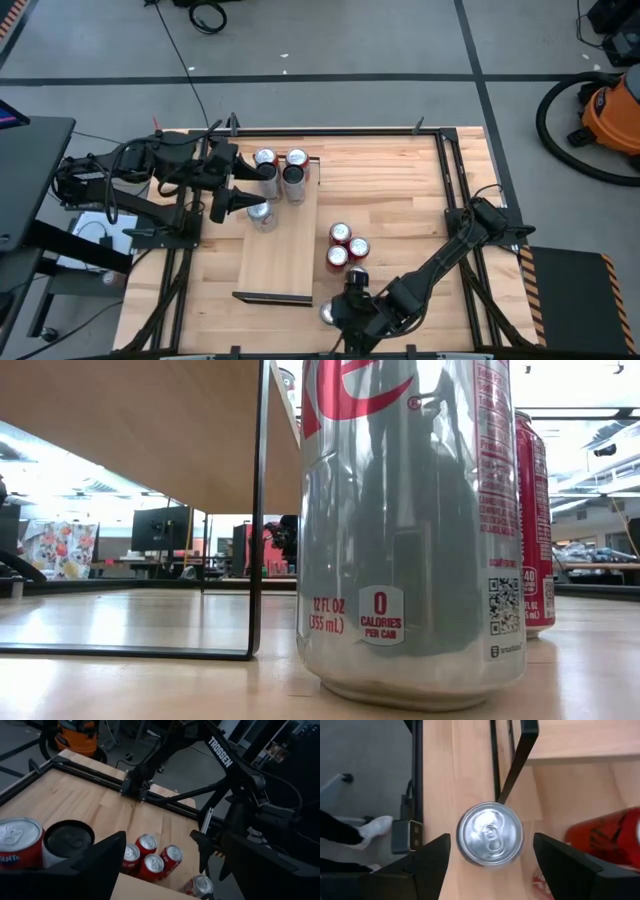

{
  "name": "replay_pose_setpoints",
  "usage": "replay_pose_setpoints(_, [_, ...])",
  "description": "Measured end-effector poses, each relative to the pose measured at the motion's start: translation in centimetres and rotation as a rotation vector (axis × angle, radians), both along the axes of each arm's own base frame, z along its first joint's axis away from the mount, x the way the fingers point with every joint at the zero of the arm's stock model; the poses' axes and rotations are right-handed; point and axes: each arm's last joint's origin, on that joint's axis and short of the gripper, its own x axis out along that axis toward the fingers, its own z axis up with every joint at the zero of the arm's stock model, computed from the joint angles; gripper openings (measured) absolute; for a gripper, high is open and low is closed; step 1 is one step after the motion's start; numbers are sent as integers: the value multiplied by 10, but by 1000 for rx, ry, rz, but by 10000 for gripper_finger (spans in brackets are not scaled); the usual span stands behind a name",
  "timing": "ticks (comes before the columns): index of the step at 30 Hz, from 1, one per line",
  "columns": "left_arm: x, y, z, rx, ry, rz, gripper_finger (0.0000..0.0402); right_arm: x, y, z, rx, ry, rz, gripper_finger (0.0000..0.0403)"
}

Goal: Place canned beverage on shelf
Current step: Put the top left red and white soda can on the shelf

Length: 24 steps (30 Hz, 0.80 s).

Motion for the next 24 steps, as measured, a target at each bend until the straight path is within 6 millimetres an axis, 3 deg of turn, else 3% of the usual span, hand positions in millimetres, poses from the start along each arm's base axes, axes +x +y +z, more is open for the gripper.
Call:
replay_pose_setpoints(11, [0,0,0,8,-2,-2,341,-5,-5,-23,-104,73,76,294])
replay_pose_setpoints(16, [0,0,0,-14,0,4,341,-13,-18,-33,-208,192,70,293])
replay_pose_setpoints(21, [0,0,0,-21,0,6,341,-16,-32,-35,-254,295,54,288])
replay_pose_setpoints(24, [0,0,0,-33,1,9,341,-16,-34,-24,-235,273,122,285])
